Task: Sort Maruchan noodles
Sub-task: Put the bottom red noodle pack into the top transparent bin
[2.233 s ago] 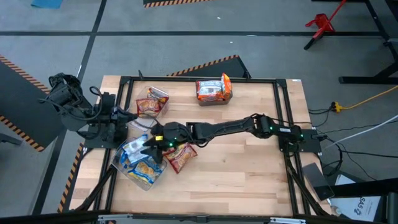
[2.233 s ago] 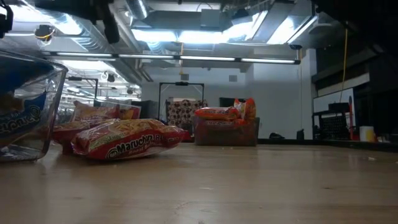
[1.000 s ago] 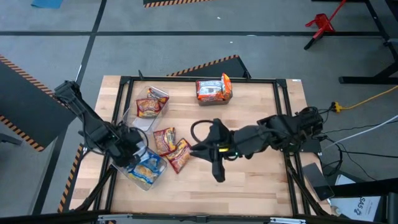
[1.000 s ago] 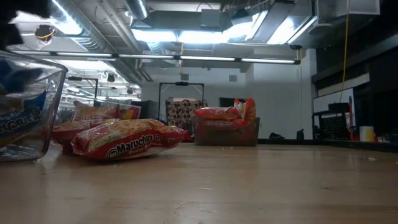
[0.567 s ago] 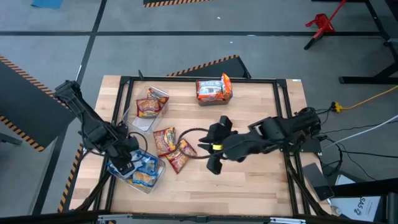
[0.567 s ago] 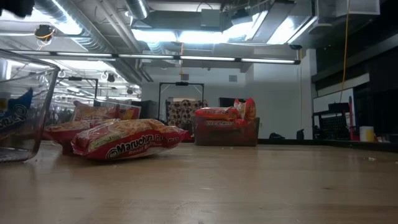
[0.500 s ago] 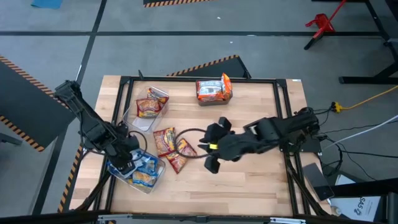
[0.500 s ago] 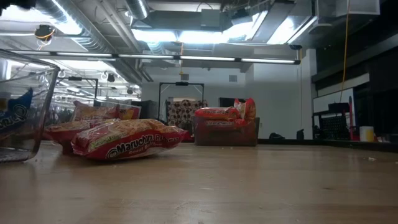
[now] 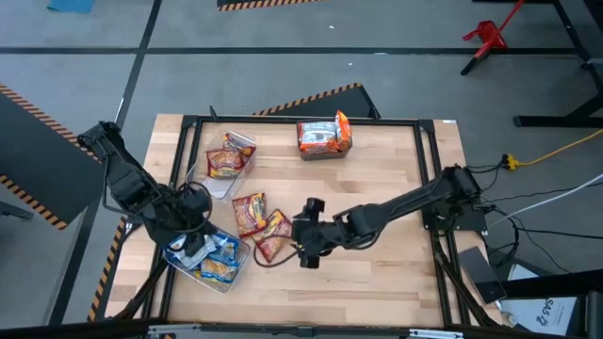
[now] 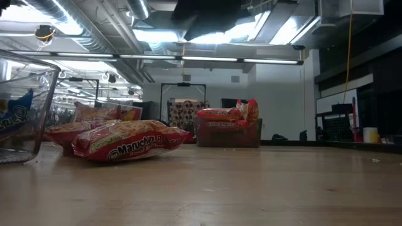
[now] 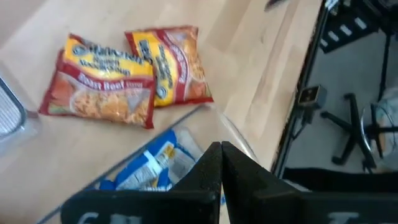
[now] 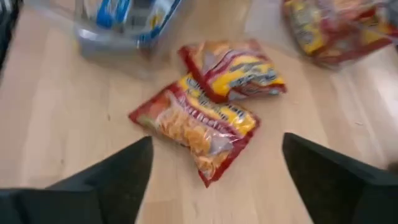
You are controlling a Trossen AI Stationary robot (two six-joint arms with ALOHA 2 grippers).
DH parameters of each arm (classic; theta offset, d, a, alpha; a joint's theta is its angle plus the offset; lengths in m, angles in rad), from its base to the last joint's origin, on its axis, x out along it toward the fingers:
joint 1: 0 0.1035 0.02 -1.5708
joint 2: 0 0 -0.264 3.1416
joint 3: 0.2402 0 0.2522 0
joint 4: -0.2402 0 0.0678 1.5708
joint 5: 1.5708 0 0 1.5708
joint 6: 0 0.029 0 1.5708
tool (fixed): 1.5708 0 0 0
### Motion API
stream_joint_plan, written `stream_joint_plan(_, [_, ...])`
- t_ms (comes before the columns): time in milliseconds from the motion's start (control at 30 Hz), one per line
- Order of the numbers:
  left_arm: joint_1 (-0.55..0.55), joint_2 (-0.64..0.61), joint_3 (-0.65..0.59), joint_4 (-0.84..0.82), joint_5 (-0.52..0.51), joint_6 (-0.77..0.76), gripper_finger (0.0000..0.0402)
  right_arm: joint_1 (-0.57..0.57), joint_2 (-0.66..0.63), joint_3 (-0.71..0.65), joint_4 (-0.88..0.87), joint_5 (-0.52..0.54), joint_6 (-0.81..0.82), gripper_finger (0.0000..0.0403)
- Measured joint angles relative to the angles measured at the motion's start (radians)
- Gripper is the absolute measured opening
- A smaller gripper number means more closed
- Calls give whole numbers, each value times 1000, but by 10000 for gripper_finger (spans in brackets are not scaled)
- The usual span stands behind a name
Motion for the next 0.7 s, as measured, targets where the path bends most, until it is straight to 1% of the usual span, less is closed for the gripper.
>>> stream_joint_plan(100, [0,0,0,-4,-36,1,0,-23,0,-112,155,-14,-55,372])
stream_joint_plan(133, [0,0,0,-4,-42,1,0,-34,0,-140,180,-18,-70,379])
stream_joint_plan(267, [0,0,0,-9,-66,0,0,-78,1,-216,265,-38,-126,387])
stream_joint_plan(367, [0,1,0,-10,-82,0,0,-101,30,-221,279,-88,-145,384])
stream_joint_plan(500, [0,1,0,-14,-91,-6,0,-97,93,-211,326,-141,-221,382])
stream_joint_plan(600, [0,1,0,-14,-92,-7,0,-89,142,-192,329,-140,-265,382])
stream_joint_plan(700, [0,1,0,-18,-98,-7,0,-92,174,-185,345,-95,-292,381])
